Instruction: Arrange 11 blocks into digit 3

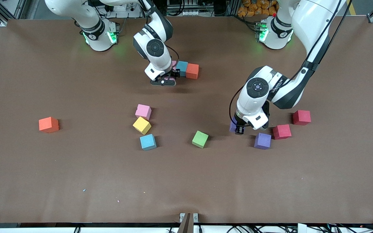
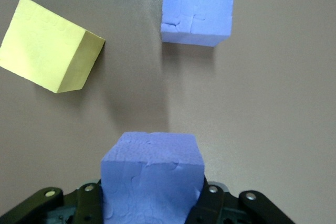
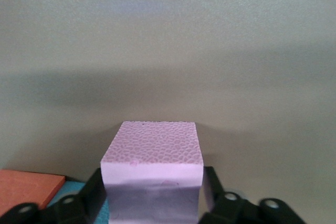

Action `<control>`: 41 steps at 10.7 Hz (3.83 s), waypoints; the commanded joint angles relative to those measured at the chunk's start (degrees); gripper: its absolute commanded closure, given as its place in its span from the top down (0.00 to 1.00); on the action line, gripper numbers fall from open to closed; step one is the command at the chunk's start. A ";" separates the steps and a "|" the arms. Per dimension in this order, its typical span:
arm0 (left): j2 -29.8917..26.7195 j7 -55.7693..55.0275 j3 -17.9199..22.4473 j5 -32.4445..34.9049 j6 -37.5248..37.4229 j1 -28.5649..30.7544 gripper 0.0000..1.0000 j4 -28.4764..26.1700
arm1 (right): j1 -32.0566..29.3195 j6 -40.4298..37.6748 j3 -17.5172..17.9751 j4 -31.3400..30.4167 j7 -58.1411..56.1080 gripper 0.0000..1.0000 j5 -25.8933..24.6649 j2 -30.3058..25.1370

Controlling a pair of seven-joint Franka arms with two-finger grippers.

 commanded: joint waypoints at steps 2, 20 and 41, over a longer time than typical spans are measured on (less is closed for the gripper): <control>0.19 0.83 -0.04 -1.41 -1.20 0.04 0.00 1.12 | 0.79 -0.47 -0.17 1.06 2.18 1.00 -0.80 -0.42; -0.25 0.83 0.40 -5.35 -2.96 2.94 0.00 4.46 | -14.94 -12.87 -7.55 17.59 -12.29 1.00 -17.50 3.52; -0.42 1.18 0.22 -10.28 -8.41 3.73 0.00 8.33 | -15.21 -8.20 -7.38 13.72 -7.66 0.45 -17.59 8.19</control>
